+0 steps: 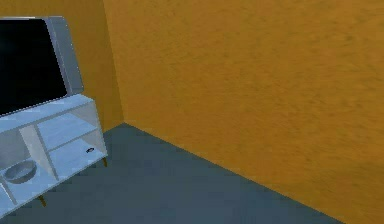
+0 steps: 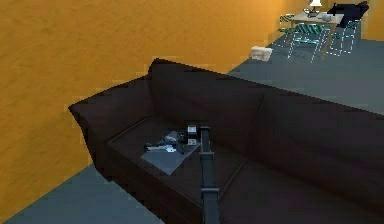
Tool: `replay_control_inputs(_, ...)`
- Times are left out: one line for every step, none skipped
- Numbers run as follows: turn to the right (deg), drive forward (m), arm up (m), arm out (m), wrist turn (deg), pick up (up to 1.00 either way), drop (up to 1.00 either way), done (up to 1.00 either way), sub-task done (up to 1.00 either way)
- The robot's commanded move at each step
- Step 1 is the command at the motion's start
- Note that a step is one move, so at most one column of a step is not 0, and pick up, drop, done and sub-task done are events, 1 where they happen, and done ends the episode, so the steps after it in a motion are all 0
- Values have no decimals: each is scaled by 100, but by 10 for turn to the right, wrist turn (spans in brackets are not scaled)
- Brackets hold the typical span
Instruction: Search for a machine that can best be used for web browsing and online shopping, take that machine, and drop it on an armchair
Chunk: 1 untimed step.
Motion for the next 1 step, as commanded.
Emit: replay_control_inputs(0,0,0,0,120,0,0,0,0)
